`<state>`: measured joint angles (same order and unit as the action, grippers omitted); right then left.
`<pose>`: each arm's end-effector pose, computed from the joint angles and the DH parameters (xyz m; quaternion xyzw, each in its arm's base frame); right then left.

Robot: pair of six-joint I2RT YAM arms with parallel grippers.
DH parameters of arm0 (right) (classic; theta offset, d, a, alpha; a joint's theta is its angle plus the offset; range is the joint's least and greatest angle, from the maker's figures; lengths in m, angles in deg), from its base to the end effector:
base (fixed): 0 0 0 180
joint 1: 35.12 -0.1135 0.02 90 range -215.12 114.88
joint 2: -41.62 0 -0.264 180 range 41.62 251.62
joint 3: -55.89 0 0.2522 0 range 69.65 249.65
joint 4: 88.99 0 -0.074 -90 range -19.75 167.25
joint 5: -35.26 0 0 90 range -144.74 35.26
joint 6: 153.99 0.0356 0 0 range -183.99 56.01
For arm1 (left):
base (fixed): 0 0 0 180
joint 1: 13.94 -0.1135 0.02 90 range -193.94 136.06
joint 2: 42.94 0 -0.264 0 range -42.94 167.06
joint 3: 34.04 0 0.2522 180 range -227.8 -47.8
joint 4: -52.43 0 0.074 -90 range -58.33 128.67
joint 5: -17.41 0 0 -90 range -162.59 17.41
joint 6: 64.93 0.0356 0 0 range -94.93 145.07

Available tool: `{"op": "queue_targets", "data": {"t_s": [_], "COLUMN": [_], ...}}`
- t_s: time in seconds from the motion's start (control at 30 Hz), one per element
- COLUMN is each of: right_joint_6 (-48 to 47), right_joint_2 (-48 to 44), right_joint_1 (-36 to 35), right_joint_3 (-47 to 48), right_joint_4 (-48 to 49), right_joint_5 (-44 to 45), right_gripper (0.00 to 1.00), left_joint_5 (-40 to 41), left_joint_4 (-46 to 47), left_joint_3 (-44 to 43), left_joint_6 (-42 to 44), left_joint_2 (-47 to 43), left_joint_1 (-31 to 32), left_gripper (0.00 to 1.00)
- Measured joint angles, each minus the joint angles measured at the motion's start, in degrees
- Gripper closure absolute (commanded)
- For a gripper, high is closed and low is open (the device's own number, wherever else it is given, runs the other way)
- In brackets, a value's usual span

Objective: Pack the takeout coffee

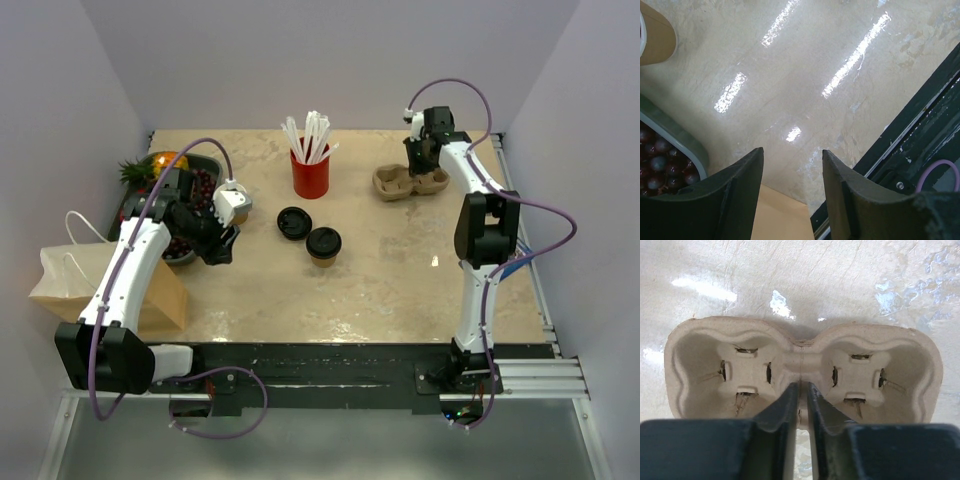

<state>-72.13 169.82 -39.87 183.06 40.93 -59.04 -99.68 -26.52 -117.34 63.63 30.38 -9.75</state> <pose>0.5022 0.0444 0.2312 -0.1182 0.9349 0.0255 0.3336 0.2287 -0.0330 0.3114 0.3882 0.8745 -0.1676 0.2375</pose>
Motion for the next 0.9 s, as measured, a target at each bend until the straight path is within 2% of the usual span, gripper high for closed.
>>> {"op": "queue_targets", "data": {"t_s": [0.07,0.1,0.13,0.17,0.23,0.3,0.9], "right_joint_6": [-0.04,-0.07,-0.09,-0.07,0.07,0.0,-0.02], "right_joint_2": [0.0,0.0,0.0,0.0,0.0,0.0,1.66], "right_joint_1": [0.0,0.0,0.0,0.0,0.0,0.0,0.0], "right_joint_3": [0.0,0.0,0.0,0.0,0.0,0.0,0.37], "right_joint_4": [-0.13,-0.11,-0.11,-0.11,-0.11,-0.11,-0.11], "right_joint_5": [-0.04,-0.13,-0.22,-0.24,-0.2,-0.13,0.07], "right_gripper": [0.82,0.75,0.6,0.55,0.46,0.43,0.45], "left_joint_5": [-0.02,-0.07,-0.11,-0.2,-0.22,-0.22,-0.22], "left_joint_4": [0.02,0.02,0.02,0.02,0.04,0.04,0.02], "left_joint_3": [0.0,0.0,0.0,0.0,0.0,0.0,0.0], "left_joint_6": [0.02,0.02,0.02,0.02,0.02,0.02,0.0], "left_joint_2": [0.0,0.0,0.0,0.0,0.0,0.0,0.0], "left_joint_1": [0.0,0.0,0.0,0.0,0.0,0.0,0.0], "left_gripper": [0.45,0.45,0.45,0.45,0.45,0.45,0.45]}}
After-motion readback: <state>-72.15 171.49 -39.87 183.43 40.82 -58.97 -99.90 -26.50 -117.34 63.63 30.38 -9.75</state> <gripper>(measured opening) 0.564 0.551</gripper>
